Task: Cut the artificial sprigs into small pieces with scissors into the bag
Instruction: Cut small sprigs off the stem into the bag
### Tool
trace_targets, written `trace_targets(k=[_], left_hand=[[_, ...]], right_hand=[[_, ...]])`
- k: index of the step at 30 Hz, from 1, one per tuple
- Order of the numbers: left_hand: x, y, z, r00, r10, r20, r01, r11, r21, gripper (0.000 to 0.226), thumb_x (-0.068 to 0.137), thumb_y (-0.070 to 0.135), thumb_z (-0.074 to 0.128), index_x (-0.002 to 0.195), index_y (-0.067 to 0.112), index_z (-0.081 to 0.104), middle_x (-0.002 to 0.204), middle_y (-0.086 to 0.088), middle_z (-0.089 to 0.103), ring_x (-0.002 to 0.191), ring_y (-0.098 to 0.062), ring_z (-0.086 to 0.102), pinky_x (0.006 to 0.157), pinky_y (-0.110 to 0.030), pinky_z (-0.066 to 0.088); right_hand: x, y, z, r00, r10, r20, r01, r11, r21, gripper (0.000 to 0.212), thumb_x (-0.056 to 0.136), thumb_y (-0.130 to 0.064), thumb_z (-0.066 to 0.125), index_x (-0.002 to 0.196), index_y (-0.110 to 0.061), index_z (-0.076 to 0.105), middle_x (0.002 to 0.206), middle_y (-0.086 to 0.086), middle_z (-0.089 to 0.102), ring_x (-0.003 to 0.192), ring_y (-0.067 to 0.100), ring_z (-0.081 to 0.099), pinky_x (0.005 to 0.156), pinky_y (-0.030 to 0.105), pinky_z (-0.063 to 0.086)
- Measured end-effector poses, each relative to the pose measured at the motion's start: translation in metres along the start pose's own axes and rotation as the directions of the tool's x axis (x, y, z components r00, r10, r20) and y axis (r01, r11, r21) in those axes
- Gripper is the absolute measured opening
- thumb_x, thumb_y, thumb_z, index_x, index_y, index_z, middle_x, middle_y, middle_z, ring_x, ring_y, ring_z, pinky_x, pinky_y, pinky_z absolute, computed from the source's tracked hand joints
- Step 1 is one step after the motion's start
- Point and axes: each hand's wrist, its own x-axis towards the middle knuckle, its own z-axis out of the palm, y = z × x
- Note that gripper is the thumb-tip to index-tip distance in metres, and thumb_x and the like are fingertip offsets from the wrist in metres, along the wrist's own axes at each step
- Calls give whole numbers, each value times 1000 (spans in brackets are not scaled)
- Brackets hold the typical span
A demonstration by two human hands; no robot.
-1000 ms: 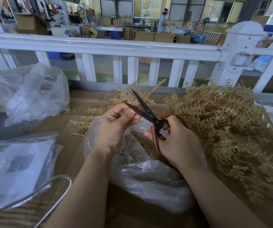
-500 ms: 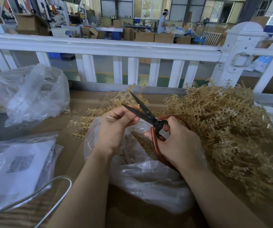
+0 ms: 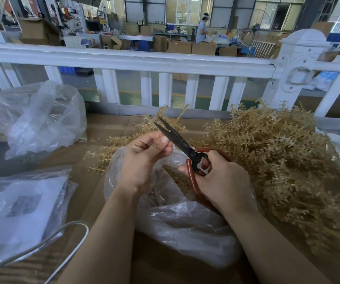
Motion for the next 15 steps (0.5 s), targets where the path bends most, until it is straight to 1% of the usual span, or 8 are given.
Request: trace_targets(k=[1, 3, 6, 8, 10, 11, 13, 15], left_hand=[[0, 0, 0, 1000, -5, 12, 5, 1000, -2, 7, 80, 11, 65, 84, 6, 67, 70, -2, 67, 68, -12, 64, 72, -23, 56], [-1, 2, 1, 999, -35, 37, 36, 999, -20, 9, 82, 13, 64, 84, 4, 64, 71, -3, 66, 68, -13, 63, 72, -24, 56], [-2, 5, 2, 996, -79, 41, 83, 989, -119, 6, 87, 12, 67, 84, 11, 62, 73, -2, 64, 69, -13, 60, 72, -26, 54], [-1, 7, 0, 996, -89, 20, 91, 972, -215, 8, 87, 15, 66, 93, 12, 64, 75, 1, 62, 68, -11, 57, 70, -24, 52], [0, 8, -2, 995, -103, 4, 101, 959, -265, 21, 90, 20, 64, 108, 8, 65, 77, 3, 61, 68, -8, 55, 69, -21, 51], [0, 9, -2, 993, -117, 2, 113, 958, -265, 22, 91, 23, 62, 107, 9, 65, 76, 4, 60, 67, -8, 55, 68, -20, 51], [-1, 9, -3, 985, -168, 28, 169, 950, -262, 15, 88, 29, 62, 89, 15, 67, 71, 4, 58, 66, -7, 55, 65, -19, 53], [-1, 9, -3, 972, -231, 50, 235, 926, -295, 15, 84, 32, 63, 81, 18, 69, 69, 4, 59, 64, -5, 57, 63, -17, 55]], right_hand=[[0, 0, -1, 1000, -3, 0, 3, 1000, -1, 64, 78, -93, 39, 76, -30, 46, 57, -17, 50, 48, -1, 40, 45, 14, 25], [1, 0, 0, 1000, -11, 10, 12, 1000, -6, 66, 77, -95, 32, 77, -30, 46, 58, -18, 52, 49, 1, 46, 45, 15, 29], [1, 0, 1, 1000, -18, 6, 18, 1000, -3, 71, 75, -98, 22, 76, -30, 45, 59, -17, 53, 50, 2, 49, 45, 17, 31], [1, 0, 0, 1000, -22, 18, 22, 1000, -1, 69, 74, -97, 24, 74, -31, 42, 58, -17, 52, 49, -1, 47, 45, 16, 29], [1, 0, -1, 998, -38, 42, 37, 999, 8, 64, 74, -97, 29, 72, -33, 36, 58, -17, 53, 50, -2, 48, 46, 16, 30], [1, -1, -1, 998, -46, 52, 46, 999, 11, 62, 75, -96, 31, 71, -34, 35, 58, -17, 52, 51, -2, 49, 46, 17, 30], [1, -2, -3, 996, -56, 68, 55, 998, 6, 61, 75, -94, 34, 72, -32, 38, 61, -16, 55, 52, 1, 51, 48, 18, 32], [1, -4, -6, 995, -61, 80, 61, 998, 6, 64, 74, -93, 33, 75, -30, 44, 64, -15, 59, 54, 4, 52, 50, 20, 34]])
